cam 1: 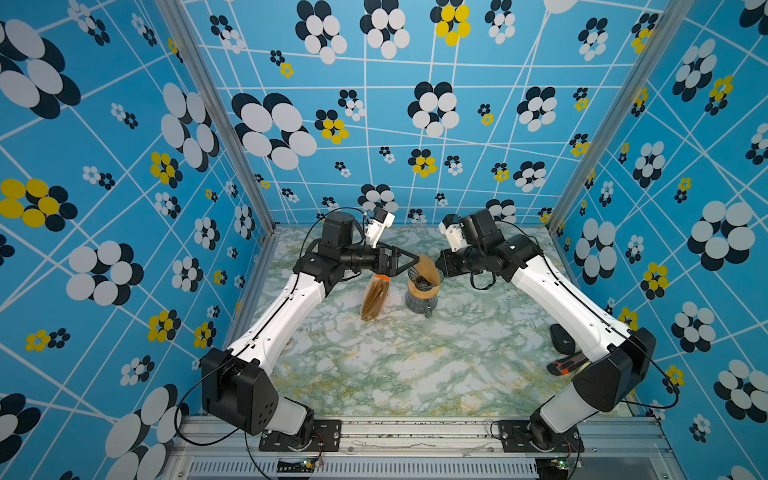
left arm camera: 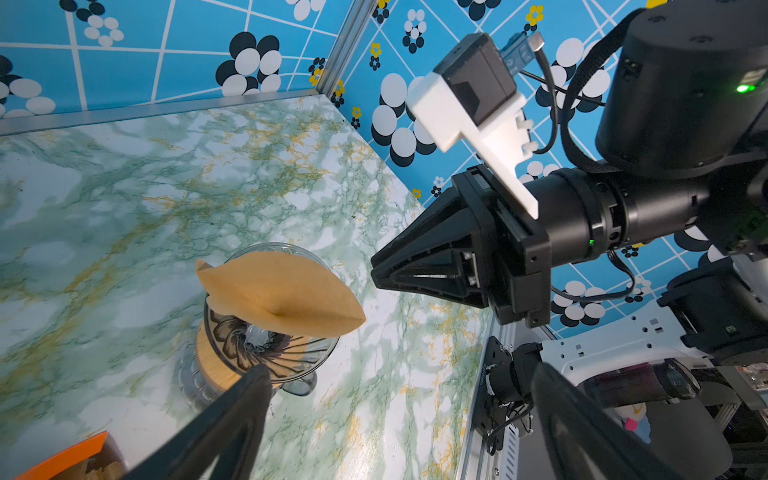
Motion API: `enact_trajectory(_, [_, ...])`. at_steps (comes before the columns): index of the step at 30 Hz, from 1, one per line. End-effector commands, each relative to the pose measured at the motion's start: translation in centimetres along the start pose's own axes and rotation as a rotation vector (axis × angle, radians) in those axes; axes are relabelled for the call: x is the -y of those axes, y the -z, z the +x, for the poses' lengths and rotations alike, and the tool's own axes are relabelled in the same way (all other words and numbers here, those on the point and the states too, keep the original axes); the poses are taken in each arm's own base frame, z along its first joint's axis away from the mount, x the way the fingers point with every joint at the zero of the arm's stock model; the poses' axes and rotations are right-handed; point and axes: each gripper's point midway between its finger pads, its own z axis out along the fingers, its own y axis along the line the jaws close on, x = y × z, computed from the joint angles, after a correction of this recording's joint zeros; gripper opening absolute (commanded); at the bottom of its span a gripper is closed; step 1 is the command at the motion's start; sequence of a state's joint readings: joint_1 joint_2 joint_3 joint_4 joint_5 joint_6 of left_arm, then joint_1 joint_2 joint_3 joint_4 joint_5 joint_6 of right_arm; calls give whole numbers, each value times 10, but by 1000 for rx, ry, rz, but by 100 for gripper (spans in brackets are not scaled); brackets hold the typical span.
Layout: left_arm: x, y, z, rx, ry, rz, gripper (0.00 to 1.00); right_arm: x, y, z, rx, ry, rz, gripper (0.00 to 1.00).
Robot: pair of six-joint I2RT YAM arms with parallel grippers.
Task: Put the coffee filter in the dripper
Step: 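Hold the filter above the dripper with the left gripper while right gripper approaches, then grasp the filter with the right gripper from the left gripper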
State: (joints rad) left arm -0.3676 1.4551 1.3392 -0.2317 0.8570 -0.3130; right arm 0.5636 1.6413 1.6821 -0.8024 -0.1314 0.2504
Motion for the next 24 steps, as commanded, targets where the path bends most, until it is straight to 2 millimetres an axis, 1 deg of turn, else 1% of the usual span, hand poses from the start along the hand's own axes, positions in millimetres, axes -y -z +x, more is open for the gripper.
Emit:
enact_trajectory(1, [5, 8, -5, 32, -44, -5, 99, -12, -7, -8, 3, 18, -44, 15])
enact_trajectory(4, [6, 8, -6, 34, -41, -4, 99, -12, -16, -9, -10, 22, -40, 15])
enact_trajectory(7, [8, 9, -6, 36, -47, -2, 99, -7, -23, -10, -16, 23, -10, 14])
enact_trajectory(12, [14, 16, -9, 43, -77, -31, 99, -4, -37, -9, -58, 28, 10, 12])
enact_trajectory(17, [22, 18, -8, 40, -103, -49, 99, -3, -43, -6, -80, 38, 30, 13])
enact_trajectory(20, [27, 20, -7, 36, -131, -72, 99, 2, -46, -3, -92, 44, 56, 14])
enact_trajectory(24, [28, 23, -8, 43, -150, -91, 99, 8, -52, 2, -111, 48, 81, 16])
